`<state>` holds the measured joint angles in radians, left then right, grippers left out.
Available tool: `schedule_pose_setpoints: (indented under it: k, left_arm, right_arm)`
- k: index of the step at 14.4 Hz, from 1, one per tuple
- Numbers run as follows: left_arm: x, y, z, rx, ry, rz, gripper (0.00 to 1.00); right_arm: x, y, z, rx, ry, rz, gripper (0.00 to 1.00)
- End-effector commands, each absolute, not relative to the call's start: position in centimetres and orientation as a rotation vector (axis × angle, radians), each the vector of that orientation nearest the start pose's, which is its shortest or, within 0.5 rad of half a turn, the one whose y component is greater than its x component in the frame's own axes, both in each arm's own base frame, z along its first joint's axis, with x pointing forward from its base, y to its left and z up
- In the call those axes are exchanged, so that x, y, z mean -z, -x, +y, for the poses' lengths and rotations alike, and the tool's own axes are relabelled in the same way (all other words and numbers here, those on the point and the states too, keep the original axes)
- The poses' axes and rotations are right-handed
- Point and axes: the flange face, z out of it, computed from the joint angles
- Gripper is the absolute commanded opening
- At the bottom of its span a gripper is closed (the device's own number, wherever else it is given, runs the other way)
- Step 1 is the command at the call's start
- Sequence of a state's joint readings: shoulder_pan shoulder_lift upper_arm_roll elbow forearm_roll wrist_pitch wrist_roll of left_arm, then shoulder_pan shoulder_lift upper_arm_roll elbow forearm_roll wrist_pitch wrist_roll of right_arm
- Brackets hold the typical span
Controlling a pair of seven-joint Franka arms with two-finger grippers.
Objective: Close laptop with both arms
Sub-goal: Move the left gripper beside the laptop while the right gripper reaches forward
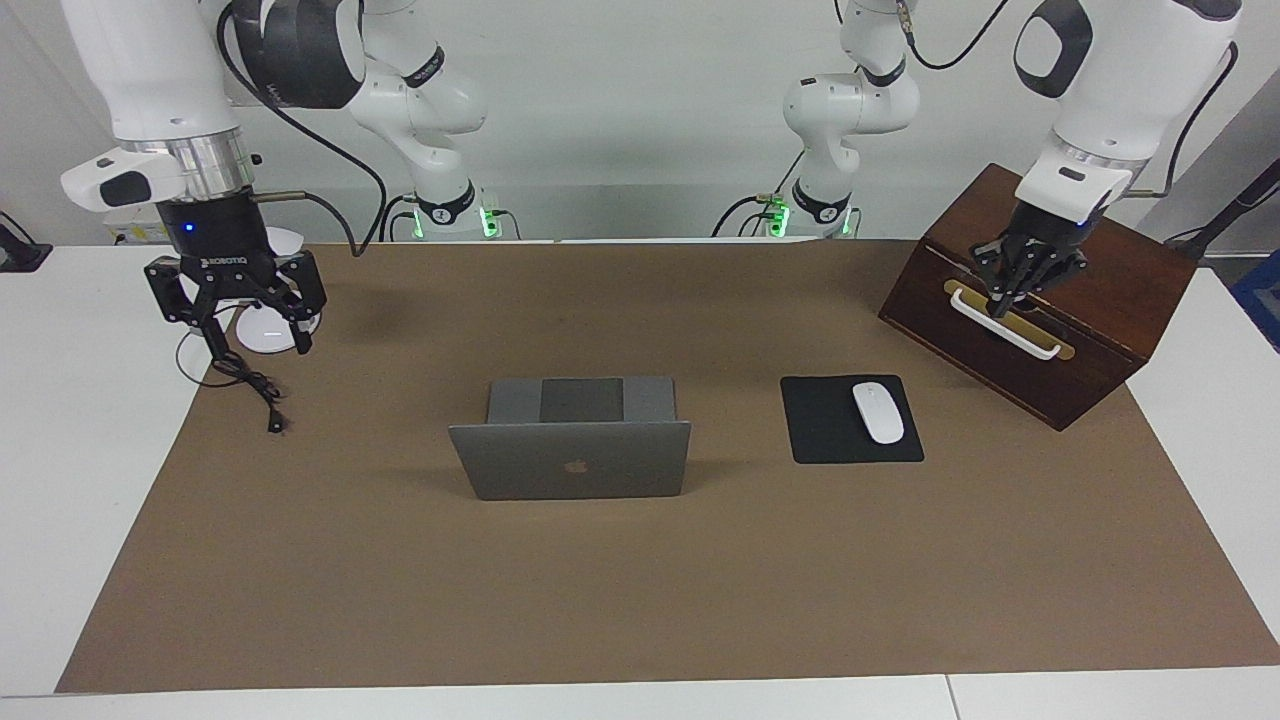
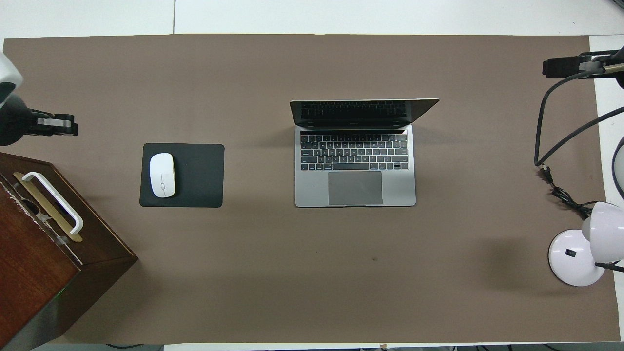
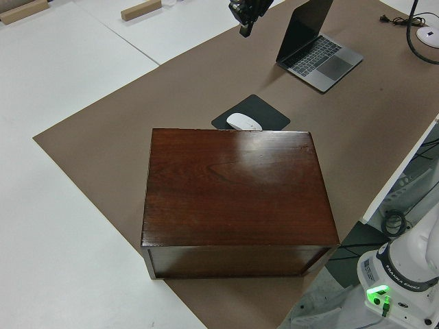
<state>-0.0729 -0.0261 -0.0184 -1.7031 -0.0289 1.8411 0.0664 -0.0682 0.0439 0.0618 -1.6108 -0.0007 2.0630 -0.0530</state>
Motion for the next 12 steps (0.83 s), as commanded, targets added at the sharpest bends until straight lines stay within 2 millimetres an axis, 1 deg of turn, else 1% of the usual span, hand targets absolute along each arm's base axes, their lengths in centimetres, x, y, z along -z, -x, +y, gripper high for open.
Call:
schedule_pose_setpoints:
  k: [1, 3, 4, 6, 8, 9, 10, 12]
  left_arm:
    - [-57.6, -54.2, -9.3, 0.362, 3.142, 0.338, 0.00]
    - [-55.5, -52.4, -12.0, 0.468, 3.130, 0.419, 0.00]
    - [-54.4, -51.5, -12.9, 0.526, 3.123, 0.447, 0.00]
    - [-52.8, -49.9, -14.5, 0.622, 3.114, 0.486, 0.00]
    - [-51.3, -48.7, -16.0, 0.685, 3.104, 0.539, 0.00]
    - [-50.3, -47.9, -17.2, 0.714, 3.098, 0.581, 0.00]
    - [-49.6, -47.3, -18.5, 0.760, 3.090, 0.619, 0.00]
    - [-47.9, -46.1, -20.9, 0.844, 3.073, 0.698, 0.00]
  right_arm:
    - [-63.0, -61.6, -0.5, 0.656, 3.104, -0.120, 0.86]
    - [-62.9, -61.8, -0.3, 0.665, 3.100, -0.124, 0.86]
    - [-63.1, -62.0, 0.1, 0.696, 3.091, -0.136, 0.86]
    - [-62.9, -62.3, 0.2, 0.708, 3.087, -0.136, 0.86]
    - [-62.6, -62.6, 0.6, 0.725, 3.083, -0.148, 0.86]
    - [-62.5, -62.8, 0.7, 0.725, 3.086, -0.151, 0.86]
    - [-62.1, -63.1, 1.4, 0.728, 3.083, -0.173, 0.86]
    - [-61.9, -63.6, 2.2, 0.744, 3.075, -0.191, 0.86]
